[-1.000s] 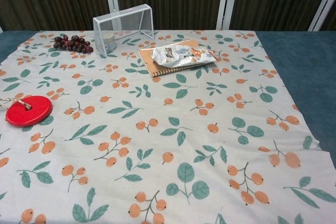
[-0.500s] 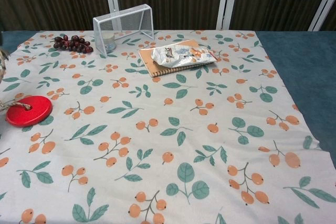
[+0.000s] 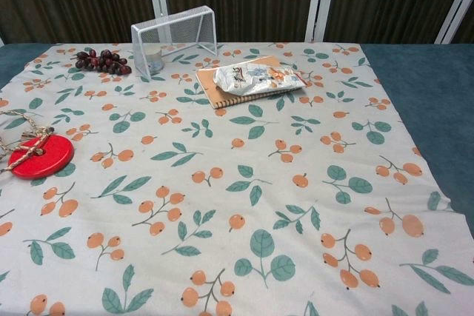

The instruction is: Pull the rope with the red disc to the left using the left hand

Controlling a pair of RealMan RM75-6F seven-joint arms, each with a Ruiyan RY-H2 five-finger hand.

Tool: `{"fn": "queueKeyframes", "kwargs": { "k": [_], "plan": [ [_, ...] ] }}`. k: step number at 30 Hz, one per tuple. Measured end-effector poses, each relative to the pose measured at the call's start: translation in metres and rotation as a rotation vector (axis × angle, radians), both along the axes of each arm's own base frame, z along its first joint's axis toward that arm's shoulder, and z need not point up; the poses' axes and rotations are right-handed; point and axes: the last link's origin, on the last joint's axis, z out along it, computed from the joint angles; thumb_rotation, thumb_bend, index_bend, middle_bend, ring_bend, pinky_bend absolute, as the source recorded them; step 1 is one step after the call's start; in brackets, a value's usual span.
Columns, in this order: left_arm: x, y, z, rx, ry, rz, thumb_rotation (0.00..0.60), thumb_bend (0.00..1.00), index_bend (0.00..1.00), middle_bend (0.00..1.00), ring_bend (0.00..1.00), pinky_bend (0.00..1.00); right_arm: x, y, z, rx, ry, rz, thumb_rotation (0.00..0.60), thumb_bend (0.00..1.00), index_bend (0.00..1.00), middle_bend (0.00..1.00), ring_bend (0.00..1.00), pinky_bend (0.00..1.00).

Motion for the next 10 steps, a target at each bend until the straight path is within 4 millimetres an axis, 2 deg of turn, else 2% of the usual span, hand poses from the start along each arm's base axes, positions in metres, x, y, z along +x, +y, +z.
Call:
{"fn": "queueKeyframes", "kwargs": {
  "k": [10],
  "plan": [
    [-0.041, -0.074, 0.016, 0.116, -0.054, 0.025, 0.6, 0.4, 0.0, 0.0, 0.0, 0.04, -0.005, 0.008, -0.005, 0.013, 0.002, -0.011, 0.6, 0.29, 0.0, 0.0, 0.0, 0.0]
  ]
}}
